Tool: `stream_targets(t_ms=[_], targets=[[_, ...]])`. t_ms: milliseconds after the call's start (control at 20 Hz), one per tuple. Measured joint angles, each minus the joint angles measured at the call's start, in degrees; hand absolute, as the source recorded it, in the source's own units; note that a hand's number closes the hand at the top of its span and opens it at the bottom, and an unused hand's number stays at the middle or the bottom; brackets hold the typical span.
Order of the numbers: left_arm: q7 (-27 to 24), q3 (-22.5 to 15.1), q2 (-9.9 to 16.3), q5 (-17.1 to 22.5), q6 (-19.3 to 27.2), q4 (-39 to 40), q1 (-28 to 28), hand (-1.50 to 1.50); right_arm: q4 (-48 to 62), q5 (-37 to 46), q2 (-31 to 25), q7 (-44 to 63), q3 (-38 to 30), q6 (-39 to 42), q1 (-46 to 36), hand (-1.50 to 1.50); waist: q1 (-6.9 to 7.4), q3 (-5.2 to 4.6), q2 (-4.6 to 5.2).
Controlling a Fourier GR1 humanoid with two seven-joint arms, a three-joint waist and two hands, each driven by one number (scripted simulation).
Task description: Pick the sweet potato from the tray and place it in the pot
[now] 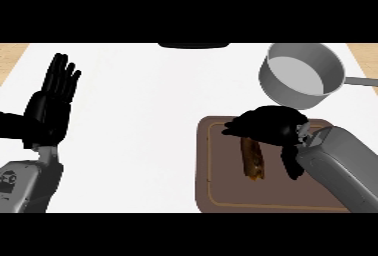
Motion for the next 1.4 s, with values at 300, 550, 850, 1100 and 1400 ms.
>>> stream_targets(t_ms=[300, 550, 850, 1100, 1400], targets=[[-0.41, 0.42, -1.56, -1.56, -0.91, 0.22, 0.36, 0.0, -0.72, 5.78, 2.0, -0.53, -0.75, 0.04, 2.41, -1.5, 0.04, -0.01, -0.02], [0.17, 0.92, -2.61, -2.77, -0.88, 0.03, 0.04, 0.0, 2.33, 12.03, 4.16, -1.34, -0.13, -3.3, 4.03, -1.5, 0.1, 0.0, 0.01], [0.8, 1.68, -3.19, -3.51, -2.09, -1.81, 1.32, 0.0, 7.8, 17.43, 6.76, -5.14, -0.3, -7.34, 5.47, -1.5, 0.25, 0.0, 0.02], [0.9, 2.95, -3.46, -3.91, -3.38, -1.93, 1.8, 0.0, 11.7, 21.21, 8.92, -8.66, -1.12, -8.88, 5.54, -1.5, 0.17, -0.05, -0.03], [1.87, 3.42, -4.12, -4.64, -3.23, -1.78, 0.22, 0.0, 13.7, 24.66, 9.41, -12.97, -0.75, -12.55, 5.88, 1.5, -0.07, -0.46, -0.73]])
